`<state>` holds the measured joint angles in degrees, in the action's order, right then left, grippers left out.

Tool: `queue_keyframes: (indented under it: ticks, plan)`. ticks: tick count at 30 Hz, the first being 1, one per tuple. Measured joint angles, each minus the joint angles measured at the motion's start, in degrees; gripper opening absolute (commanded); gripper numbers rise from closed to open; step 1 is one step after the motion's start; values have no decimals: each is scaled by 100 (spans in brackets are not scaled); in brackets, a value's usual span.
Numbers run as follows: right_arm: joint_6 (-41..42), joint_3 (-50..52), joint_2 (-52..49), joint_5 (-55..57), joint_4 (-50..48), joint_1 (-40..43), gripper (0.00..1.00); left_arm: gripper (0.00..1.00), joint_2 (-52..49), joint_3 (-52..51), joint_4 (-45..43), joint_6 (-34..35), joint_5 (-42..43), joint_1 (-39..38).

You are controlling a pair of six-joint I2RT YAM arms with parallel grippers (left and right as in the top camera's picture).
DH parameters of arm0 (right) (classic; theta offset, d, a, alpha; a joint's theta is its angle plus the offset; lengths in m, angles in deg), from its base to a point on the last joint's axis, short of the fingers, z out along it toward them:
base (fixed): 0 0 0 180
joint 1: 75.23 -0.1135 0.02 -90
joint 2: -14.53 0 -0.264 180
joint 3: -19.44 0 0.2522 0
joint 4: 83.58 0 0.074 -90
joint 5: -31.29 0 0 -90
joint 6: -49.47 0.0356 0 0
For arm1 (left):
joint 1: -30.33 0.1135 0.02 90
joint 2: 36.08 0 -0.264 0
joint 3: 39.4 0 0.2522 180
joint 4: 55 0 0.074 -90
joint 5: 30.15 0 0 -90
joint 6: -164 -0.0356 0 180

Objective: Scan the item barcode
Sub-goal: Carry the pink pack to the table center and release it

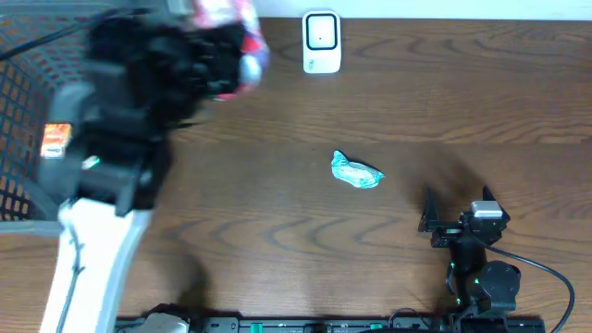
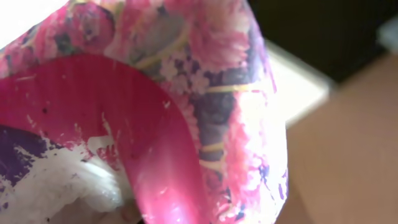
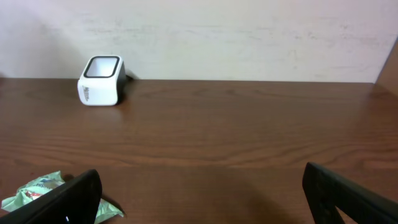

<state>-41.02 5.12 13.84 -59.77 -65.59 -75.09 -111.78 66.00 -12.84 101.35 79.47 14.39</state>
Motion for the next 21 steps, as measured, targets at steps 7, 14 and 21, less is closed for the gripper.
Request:
queue_keyframes:
  ticks: [7, 14, 21]
  plan:
    - [0, 0, 0, 0, 0, 0, 99, 15, -1674, -33, 525, -507, -2, -1141]
    - [0, 2, 0, 0, 0, 0, 99, 57, -3178, -44, 590, -649, -221, -1620]
    - [0, 2, 0, -2, 0, 0, 99, 77, -3716, -46, 590, -673, -713, -1687]
